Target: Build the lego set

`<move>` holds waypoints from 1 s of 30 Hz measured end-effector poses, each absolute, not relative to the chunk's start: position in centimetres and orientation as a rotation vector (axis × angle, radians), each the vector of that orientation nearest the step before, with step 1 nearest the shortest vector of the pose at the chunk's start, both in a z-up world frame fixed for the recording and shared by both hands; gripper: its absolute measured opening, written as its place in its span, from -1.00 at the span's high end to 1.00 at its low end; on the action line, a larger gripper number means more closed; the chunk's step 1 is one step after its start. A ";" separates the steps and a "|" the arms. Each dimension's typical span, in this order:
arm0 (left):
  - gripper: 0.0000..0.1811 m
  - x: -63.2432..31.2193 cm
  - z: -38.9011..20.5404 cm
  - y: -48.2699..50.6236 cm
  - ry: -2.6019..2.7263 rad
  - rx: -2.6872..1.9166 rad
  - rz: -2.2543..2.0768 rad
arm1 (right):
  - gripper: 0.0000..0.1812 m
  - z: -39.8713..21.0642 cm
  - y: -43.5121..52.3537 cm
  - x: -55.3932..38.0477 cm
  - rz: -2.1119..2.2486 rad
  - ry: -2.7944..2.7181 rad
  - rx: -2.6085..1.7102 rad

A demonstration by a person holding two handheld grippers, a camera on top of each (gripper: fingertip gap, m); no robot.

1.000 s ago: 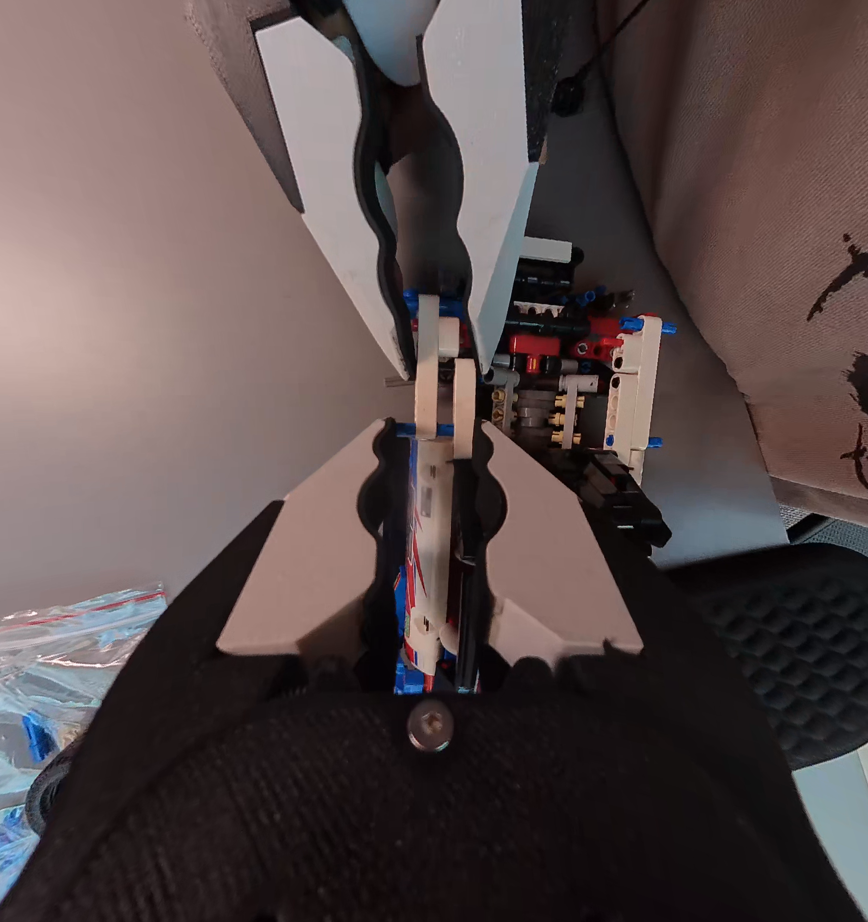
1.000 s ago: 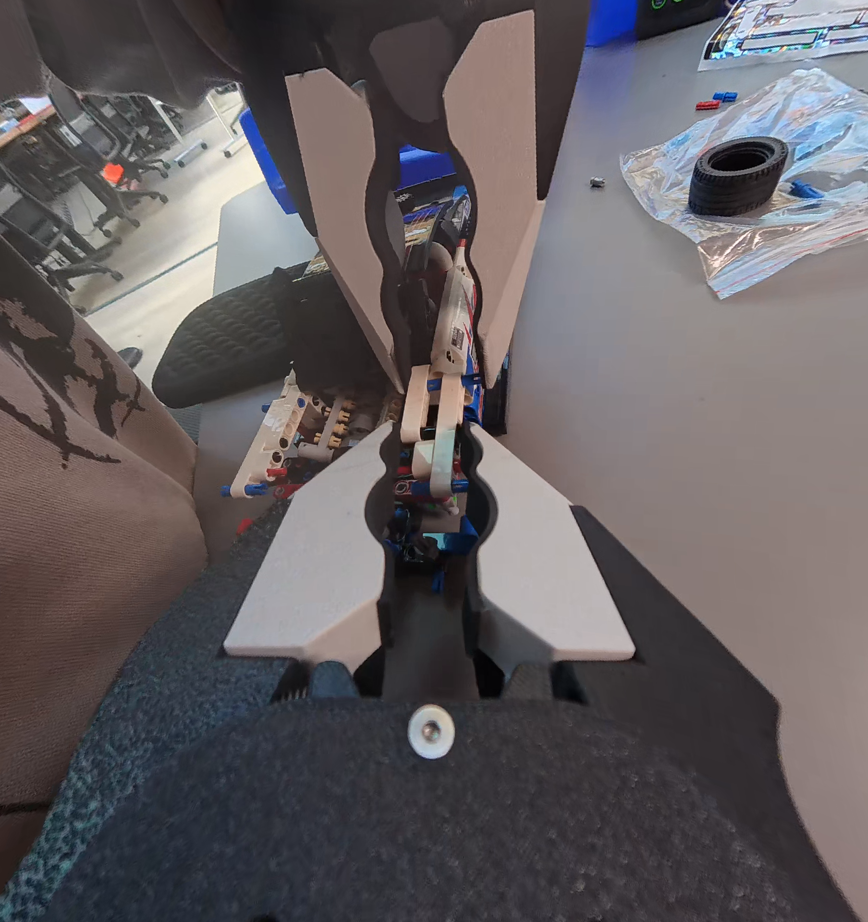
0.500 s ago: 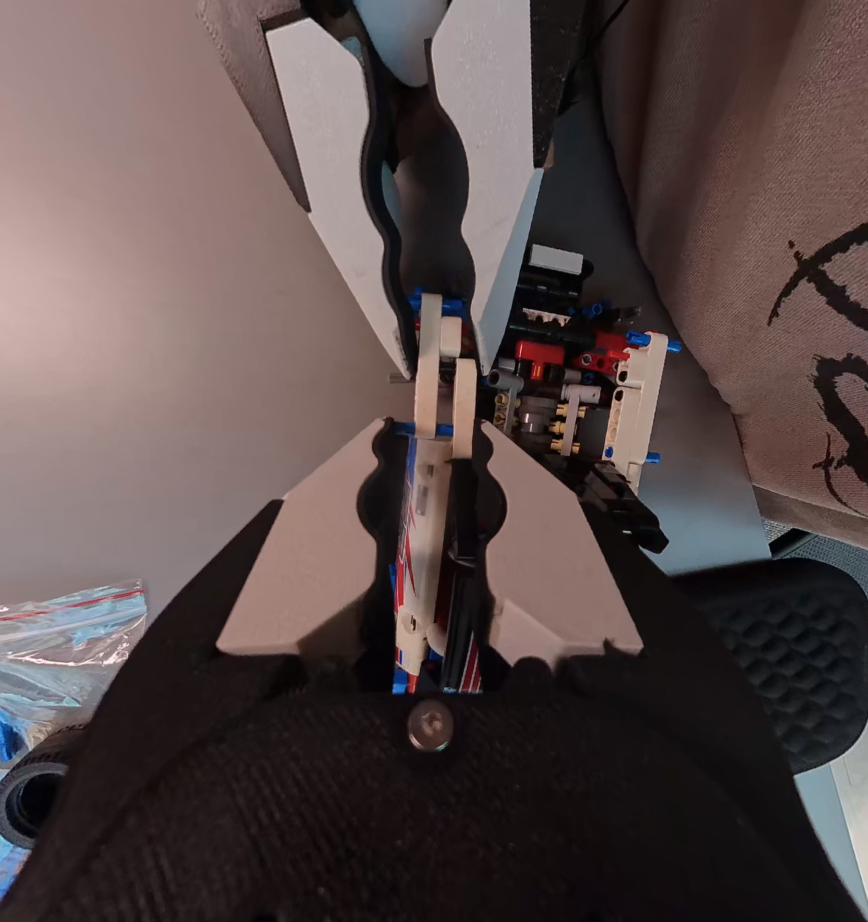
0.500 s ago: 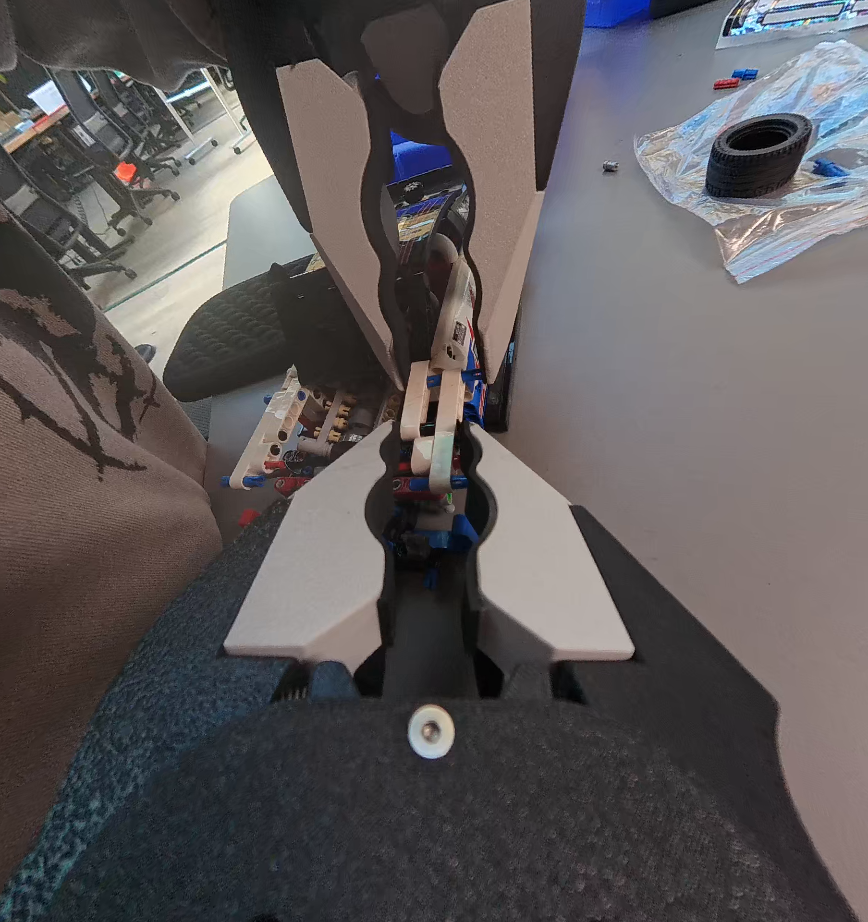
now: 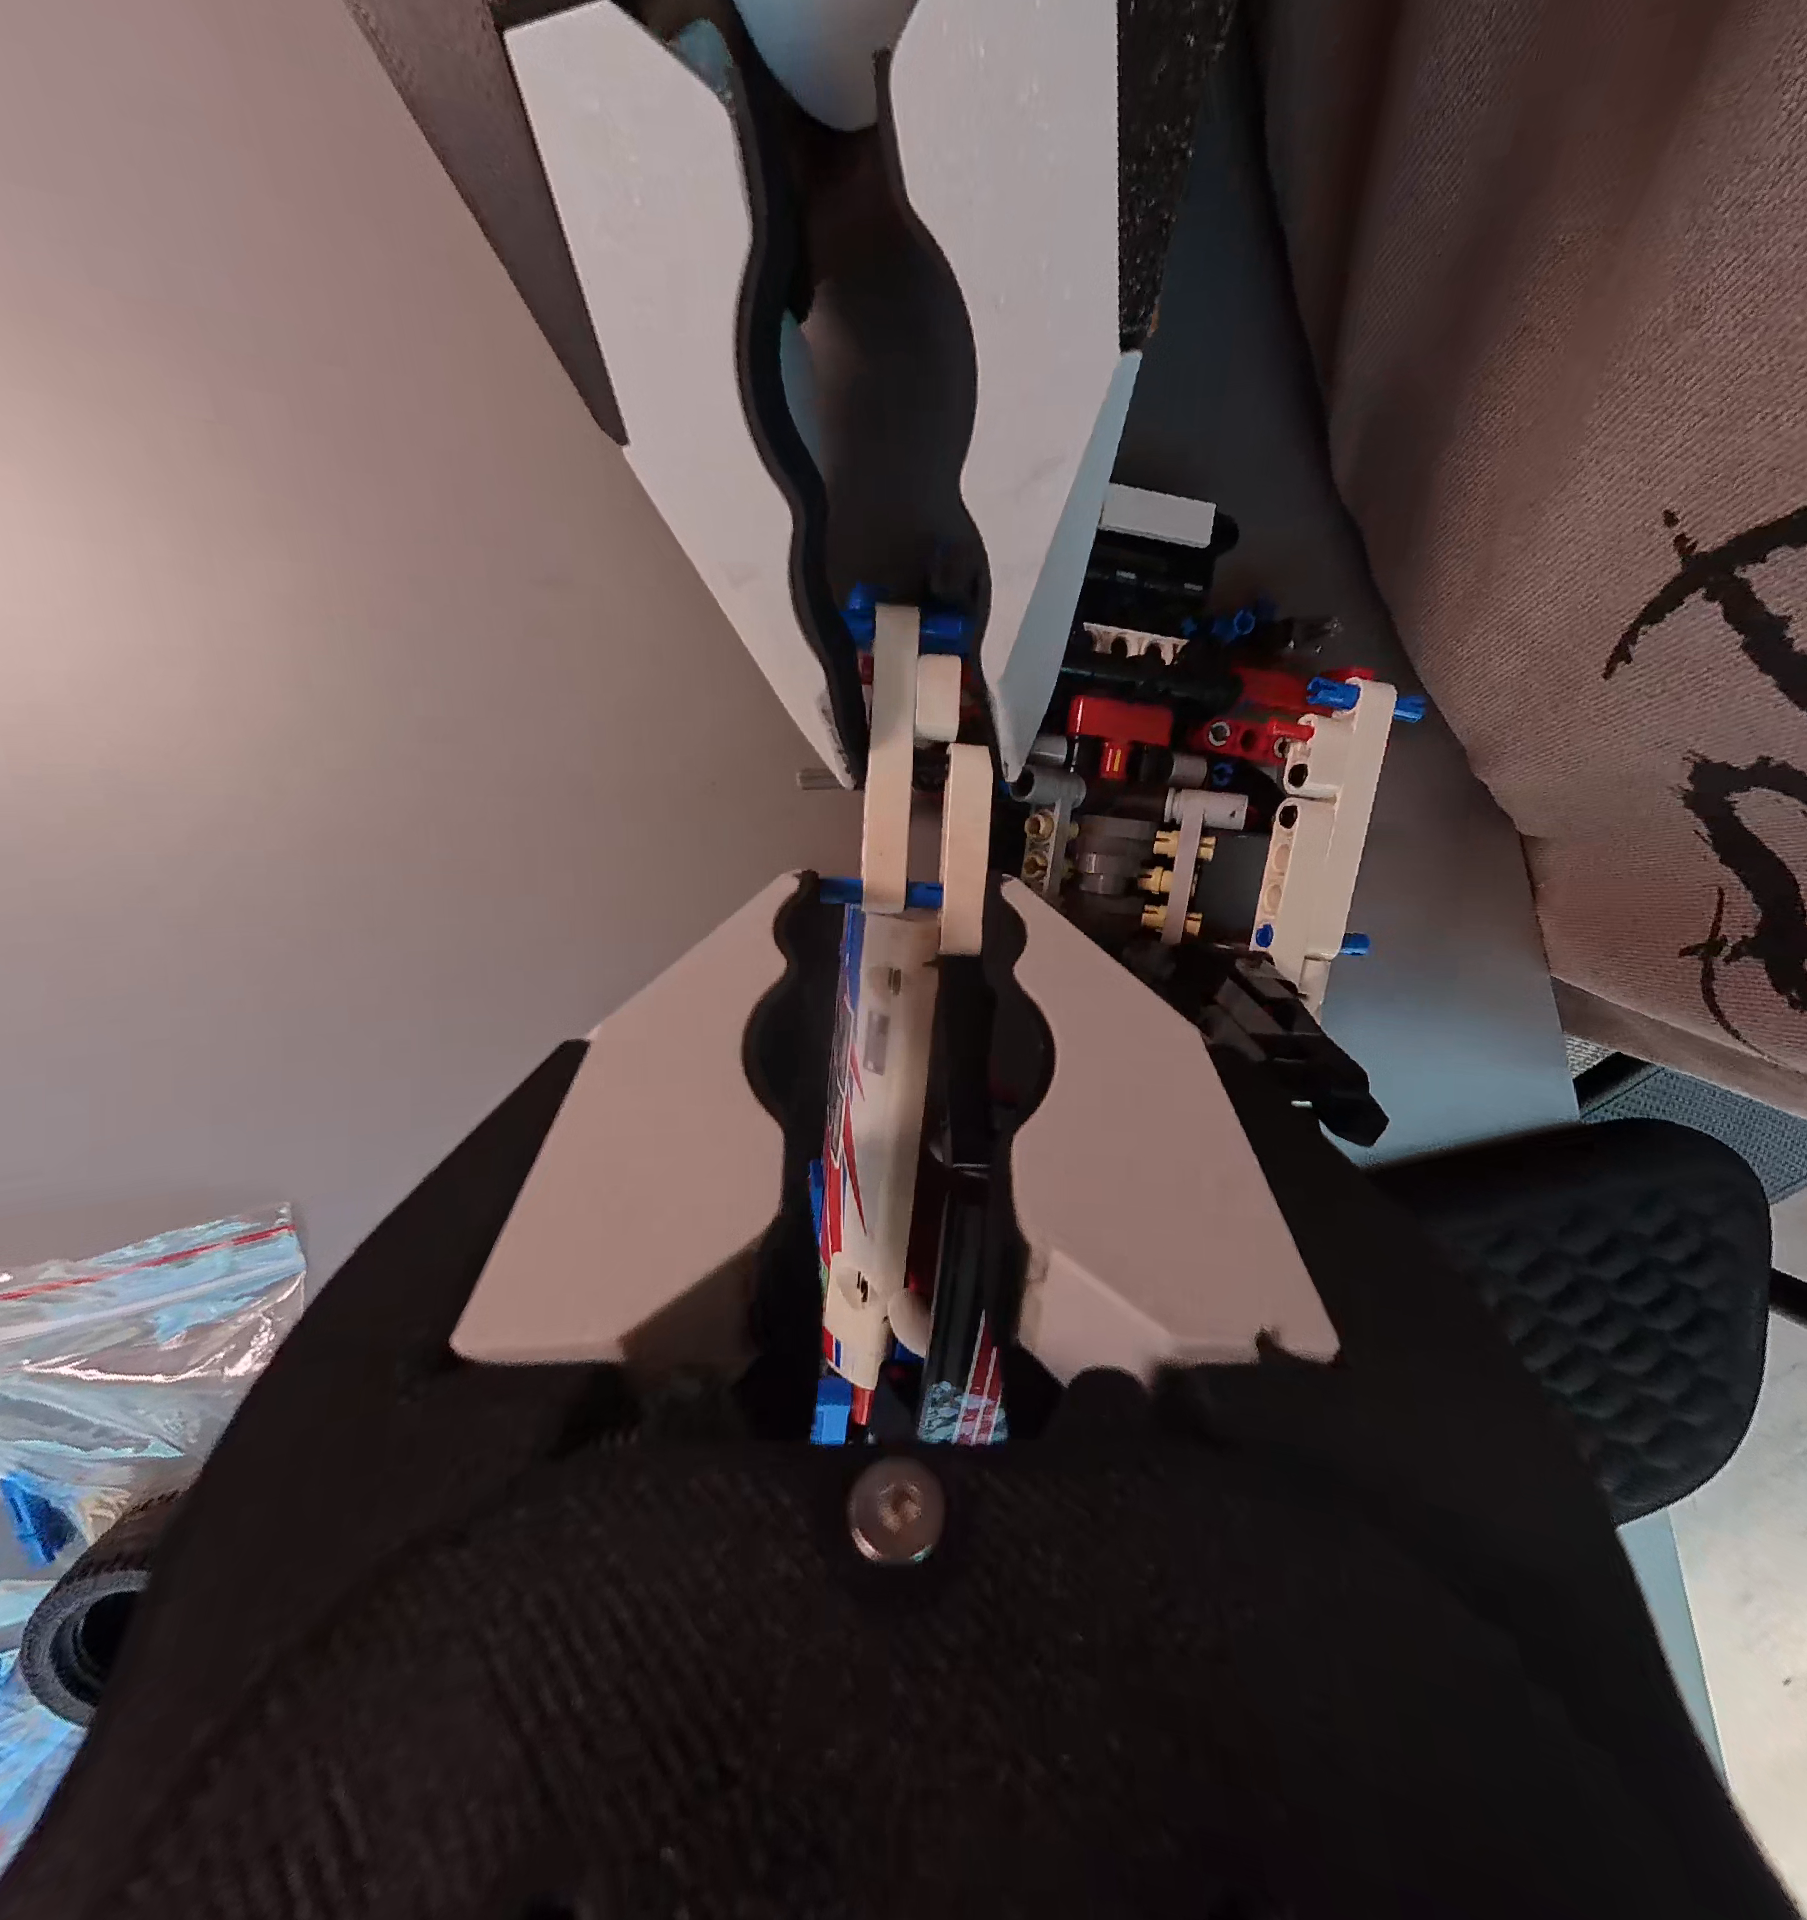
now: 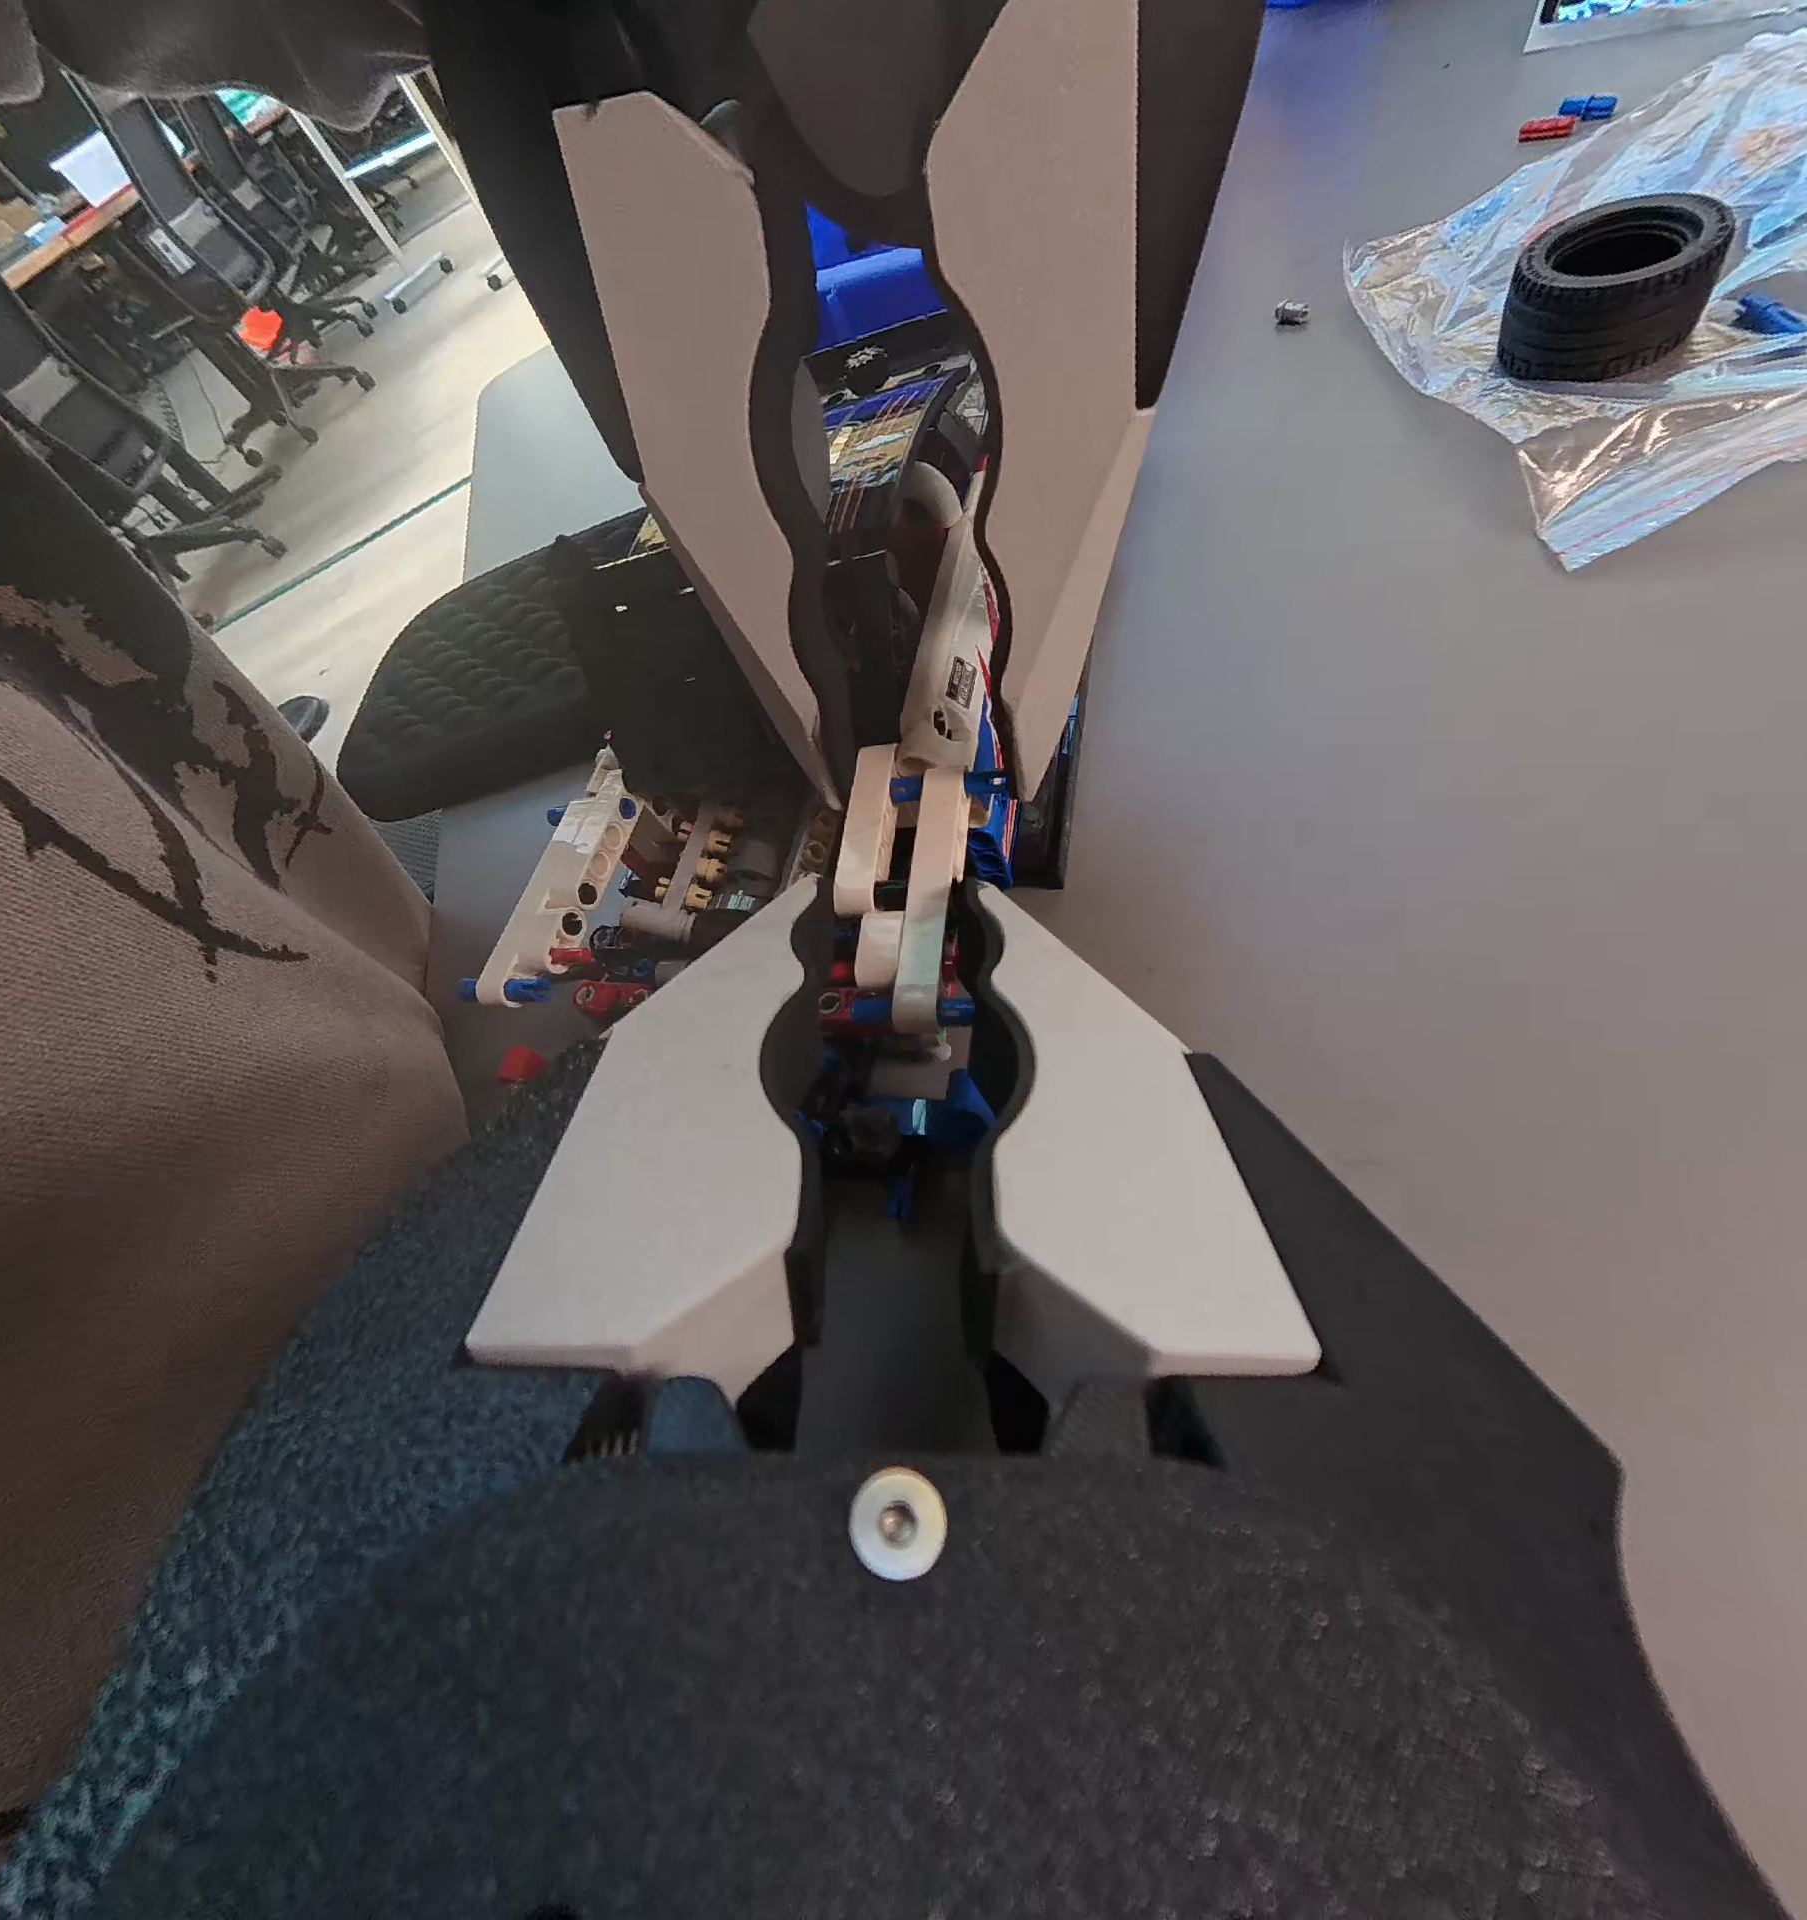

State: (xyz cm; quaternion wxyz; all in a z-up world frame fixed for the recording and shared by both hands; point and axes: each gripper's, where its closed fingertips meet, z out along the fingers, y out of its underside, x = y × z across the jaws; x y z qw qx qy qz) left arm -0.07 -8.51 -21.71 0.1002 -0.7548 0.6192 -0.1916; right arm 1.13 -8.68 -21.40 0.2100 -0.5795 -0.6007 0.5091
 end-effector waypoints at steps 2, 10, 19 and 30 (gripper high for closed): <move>0.68 -0.1 -21.7 -8.5 1.847 -2.218 -0.561 | 0.75 -21.4 -8.8 1.0 1.411 -1.679 -1.608; 0.68 -0.1 -21.6 -8.4 1.823 -2.152 -0.539 | 0.75 -21.6 -8.8 0.5 1.300 -1.715 -1.552; 0.76 -0.4 -21.6 -9.0 1.826 -2.157 -0.561 | 0.83 -21.7 -9.3 0.2 1.298 -1.737 -1.527; 0.69 -0.5 -21.7 -9.0 1.765 -2.235 -0.666 | 0.83 -21.7 -9.4 0.1 1.326 -1.695 -1.592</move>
